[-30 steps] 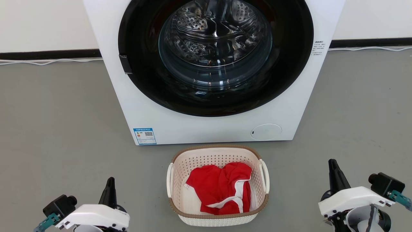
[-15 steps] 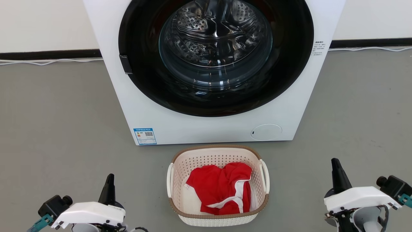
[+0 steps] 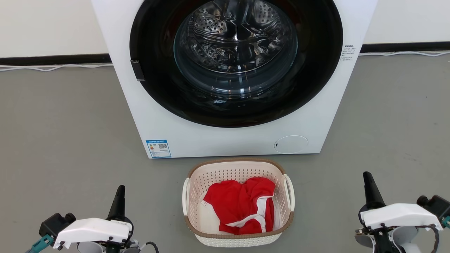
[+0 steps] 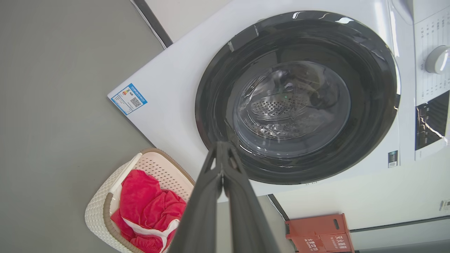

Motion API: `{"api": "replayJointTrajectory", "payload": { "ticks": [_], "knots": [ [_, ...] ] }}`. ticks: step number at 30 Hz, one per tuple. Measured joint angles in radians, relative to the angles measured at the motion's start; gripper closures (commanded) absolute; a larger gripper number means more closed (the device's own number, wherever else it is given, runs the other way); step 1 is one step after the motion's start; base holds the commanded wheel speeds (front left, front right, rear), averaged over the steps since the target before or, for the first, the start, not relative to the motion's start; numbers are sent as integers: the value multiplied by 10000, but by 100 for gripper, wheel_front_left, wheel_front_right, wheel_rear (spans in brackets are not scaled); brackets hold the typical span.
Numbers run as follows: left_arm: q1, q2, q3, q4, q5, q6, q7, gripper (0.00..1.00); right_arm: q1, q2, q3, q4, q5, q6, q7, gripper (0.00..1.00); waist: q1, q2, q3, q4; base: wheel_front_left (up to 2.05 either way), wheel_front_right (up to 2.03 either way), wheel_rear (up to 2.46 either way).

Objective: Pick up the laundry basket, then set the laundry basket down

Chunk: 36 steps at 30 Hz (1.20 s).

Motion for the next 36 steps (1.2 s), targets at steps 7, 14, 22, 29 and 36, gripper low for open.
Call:
{"api": "replayJointTrajectory", "payload": {
  "ticks": [7, 14, 22, 29, 36],
  "knots": [
    [7, 12, 12, -157, -706, -40, 192, 100, 128, -2, -4, -192, 918, 0, 221, 100, 0, 0, -3, 3, 0, 0, 0],
    [14, 17, 29, -370, -1505, -107, 385, 100, 161, -2, -10, -431, 2010, 0, 430, 100, 0, 0, -6, 6, 0, 0, 0],
    [24, 23, 42, -554, -2399, -130, 627, 100, 337, -4, -17, -652, 3080, 0, 656, 100, 0, 0, -9, 9, 0, 0, 0],
    [35, 31, 50, -723, -3108, -207, 844, 100, 360, -4, -19, -892, 3998, 0, 855, 100, 0, 0, -11, 12, 0, 0, 0],
    [182, 38, 59, -876, -3822, -221, 1037, 100, 398, -4, -23, -1076, 4980, 0, 1026, 100, 0, 0, -14, 15, 0, 0, 0]
  ]
}}
